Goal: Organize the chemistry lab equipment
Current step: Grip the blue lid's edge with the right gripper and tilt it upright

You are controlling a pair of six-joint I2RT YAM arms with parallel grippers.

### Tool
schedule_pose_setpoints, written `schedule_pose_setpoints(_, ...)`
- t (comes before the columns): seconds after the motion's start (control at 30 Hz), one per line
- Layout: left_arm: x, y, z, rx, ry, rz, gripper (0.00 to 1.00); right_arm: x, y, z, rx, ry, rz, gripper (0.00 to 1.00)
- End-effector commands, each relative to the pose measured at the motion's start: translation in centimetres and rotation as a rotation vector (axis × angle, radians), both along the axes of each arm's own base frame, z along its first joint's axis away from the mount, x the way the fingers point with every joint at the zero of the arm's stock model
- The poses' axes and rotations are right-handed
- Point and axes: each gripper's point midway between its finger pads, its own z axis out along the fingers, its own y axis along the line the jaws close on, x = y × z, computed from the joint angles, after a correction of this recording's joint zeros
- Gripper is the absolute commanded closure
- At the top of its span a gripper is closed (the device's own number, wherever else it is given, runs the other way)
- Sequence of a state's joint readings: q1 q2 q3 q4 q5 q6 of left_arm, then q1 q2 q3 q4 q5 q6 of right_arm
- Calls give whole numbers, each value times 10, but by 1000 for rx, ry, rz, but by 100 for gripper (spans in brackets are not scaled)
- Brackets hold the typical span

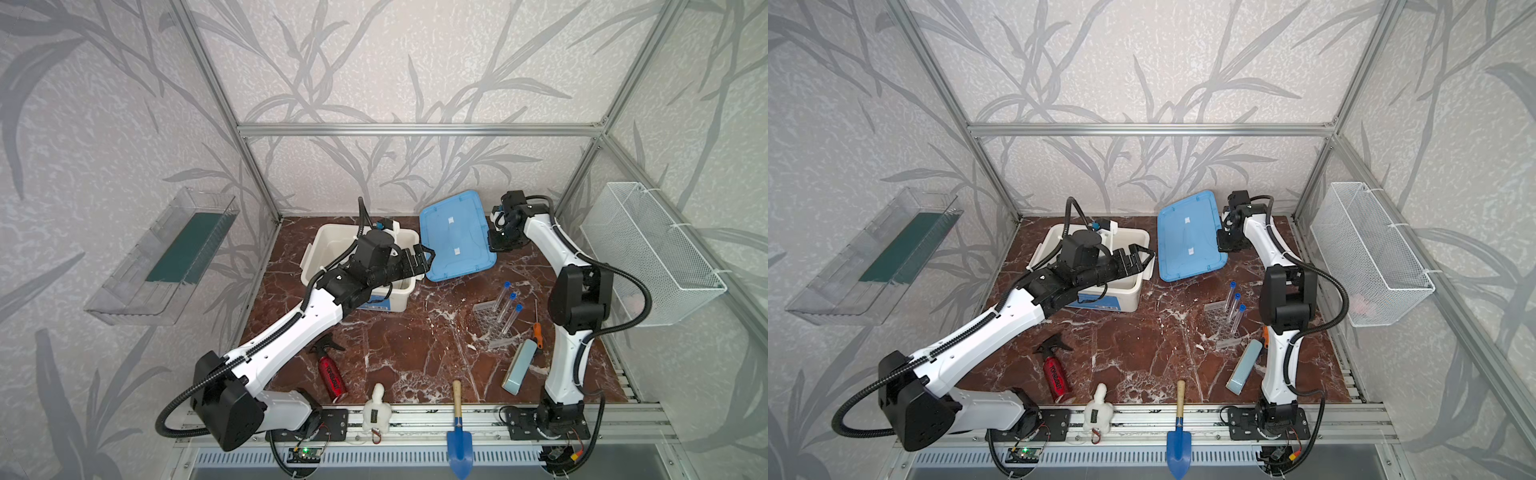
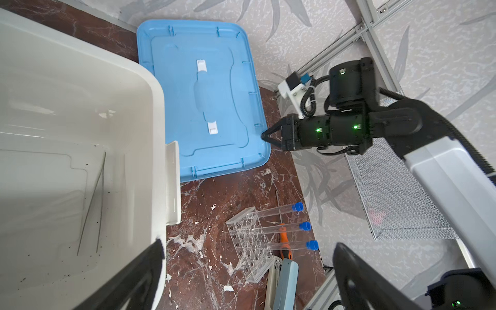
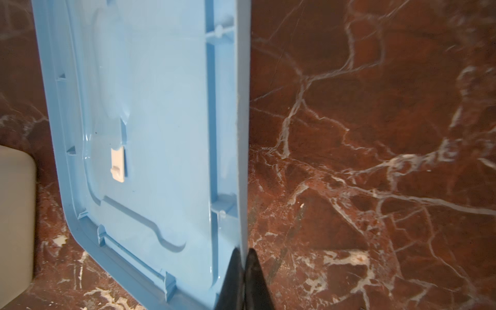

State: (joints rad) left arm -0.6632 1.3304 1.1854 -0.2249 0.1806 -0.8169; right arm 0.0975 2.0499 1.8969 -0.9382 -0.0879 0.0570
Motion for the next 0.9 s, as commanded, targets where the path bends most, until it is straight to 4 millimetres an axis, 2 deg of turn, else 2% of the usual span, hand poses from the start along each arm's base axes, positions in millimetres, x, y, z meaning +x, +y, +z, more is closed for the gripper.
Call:
schedule_pose_setpoints(0.0,-5,-4,9,-48,-21,1,1,-2,-5,22,20,-61,-31,100)
schedule_pose_setpoints(0.13,-6,-11,6,-45,-13,0,2,-6,-12,46,57,-126,-68,100)
schedule_pose_setpoints(0.23,-9,-24,10,-83,-49,-16,3,-11,-15,69,87,-183,-92,100)
schedule_pose_setpoints(0.4,-10,-30,19,-96,-104,29,5,-25,-22,105,116,-281,-138,100)
schedule_pose_setpoints(0.53,-11,-36,22,-175,-131,68,5,-39,-26,137,128,-387,-166,100)
schedule_pose_setpoints(0.63,-11,-42,19,-196,-143,100,4,-50,-22,154,174,-435,-167,100)
schedule_pose_setpoints(0.87,-7,-47,46,-280,-295,142,4,-75,11,188,422,-501,-131,100)
